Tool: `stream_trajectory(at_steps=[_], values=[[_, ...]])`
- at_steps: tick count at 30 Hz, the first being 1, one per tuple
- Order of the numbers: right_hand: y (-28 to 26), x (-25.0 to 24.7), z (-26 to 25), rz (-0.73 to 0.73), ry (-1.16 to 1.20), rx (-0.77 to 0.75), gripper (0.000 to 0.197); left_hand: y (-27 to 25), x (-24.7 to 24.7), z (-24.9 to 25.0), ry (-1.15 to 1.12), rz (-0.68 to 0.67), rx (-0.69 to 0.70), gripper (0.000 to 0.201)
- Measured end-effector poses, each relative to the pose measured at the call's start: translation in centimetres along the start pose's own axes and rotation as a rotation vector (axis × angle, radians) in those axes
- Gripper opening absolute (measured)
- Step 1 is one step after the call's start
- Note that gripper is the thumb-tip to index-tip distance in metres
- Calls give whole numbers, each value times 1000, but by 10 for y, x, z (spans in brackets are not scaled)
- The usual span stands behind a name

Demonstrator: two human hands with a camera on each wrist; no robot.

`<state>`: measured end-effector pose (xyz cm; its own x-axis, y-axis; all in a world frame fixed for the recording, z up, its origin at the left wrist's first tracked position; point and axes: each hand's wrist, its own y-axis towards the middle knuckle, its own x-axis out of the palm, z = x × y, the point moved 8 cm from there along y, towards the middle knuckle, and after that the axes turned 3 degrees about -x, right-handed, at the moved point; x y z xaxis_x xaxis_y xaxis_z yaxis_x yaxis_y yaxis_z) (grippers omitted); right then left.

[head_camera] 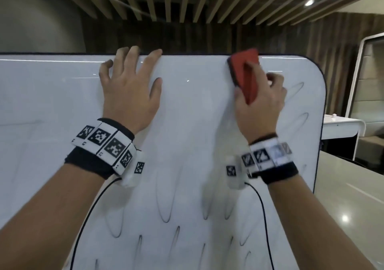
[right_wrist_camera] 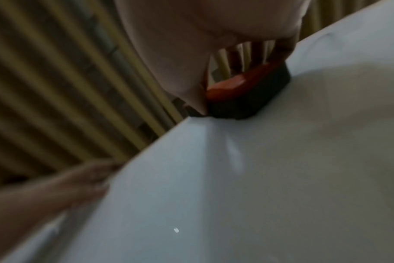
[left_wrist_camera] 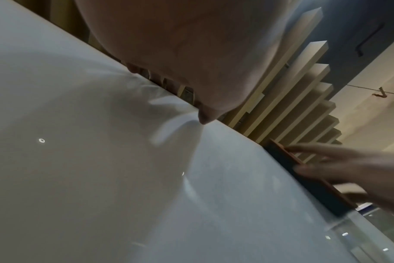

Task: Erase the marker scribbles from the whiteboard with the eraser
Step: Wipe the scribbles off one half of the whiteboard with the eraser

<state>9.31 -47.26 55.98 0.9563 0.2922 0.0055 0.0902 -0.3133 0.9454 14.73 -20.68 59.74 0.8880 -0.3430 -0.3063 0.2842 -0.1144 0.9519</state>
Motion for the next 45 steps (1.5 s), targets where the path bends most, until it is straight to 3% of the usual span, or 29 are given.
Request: stream_trajectory(at_steps=[2, 4, 6, 7, 10, 12, 13, 15, 18, 20, 21, 24, 26, 28, 31, 33, 35, 36, 39, 40, 41, 43, 45], values=[[24, 8, -20, -32, -3, -2, 57, -1, 0, 2, -17, 16, -23, 51], [20, 15, -43, -61, -36, -164, 56, -1, 0, 2, -27, 25, -31, 51], [5, 12, -26, -43, -64, -194, 55, -1, 1, 0, -21, 18, -22, 51], [-3, 5, -2, -4, -64, -116, 56, 0, 1, -1, -13, 13, -16, 52], [-26, -31, 88, 149, -18, 311, 61, 0, 3, -2, 26, 1, 6, 53], [-28, -42, 112, 171, -8, 506, 62, 0, 5, 1, 39, -9, 5, 53], [-23, -40, 108, 163, -23, 523, 62, 0, 6, 3, 45, -15, 2, 53], [-8, -24, 65, 122, -62, 331, 62, -2, 6, 4, 55, -20, 3, 54], [-16, 12, -16, -61, -83, -160, 54, -2, 5, 1, 63, -12, 19, 55], [-17, 9, -10, -90, -114, -238, 54, -2, 5, -1, 54, -9, 39, 56], [-14, -1, 17, -48, -114, -148, 57, -2, 5, -2, 45, -9, 41, 57], [-18, -51, 121, 164, -30, 453, 70, -1, 5, -1, 50, -15, 30, 57], [-24, -60, 143, 203, -28, 689, 68, -2, 5, 1, 69, -19, 22, 57], [-13, -47, 112, 148, -57, 563, 65, -2, 7, 3, 71, -23, 16, 57], [-15, -5, 19, -21, -48, 4, 60, -3, 8, 2, 47, -20, 12, 58], [-40, 15, -13, -140, -86, -271, 52, -4, 8, 0, 36, -24, 17, 58], [-52, 7, 8, -104, -113, -278, 50, -3, 7, -1, 32, -26, 24, 59], [-53, -5, 36, -24, -108, -174, 53, -3, 6, -1, 35, -26, 29, 60], [-57, -40, 117, 214, -22, 324, 64, -3, 5, 0, 50, -28, 35, 61], [-61, -39, 125, 238, -13, 437, 64, -3, 6, 0, 54, -29, 35, 61], [-64, -34, 115, 232, -24, 449, 62, -2, 6, 0, 57, -28, 34, 61], [-77, -17, 63, 171, -47, 178, 57, -3, 8, 1, 53, -21, 32, 60], [-111, 13, 9, -30, -58, -208, 51, -3, 8, 0, 46, -12, 28, 60]])
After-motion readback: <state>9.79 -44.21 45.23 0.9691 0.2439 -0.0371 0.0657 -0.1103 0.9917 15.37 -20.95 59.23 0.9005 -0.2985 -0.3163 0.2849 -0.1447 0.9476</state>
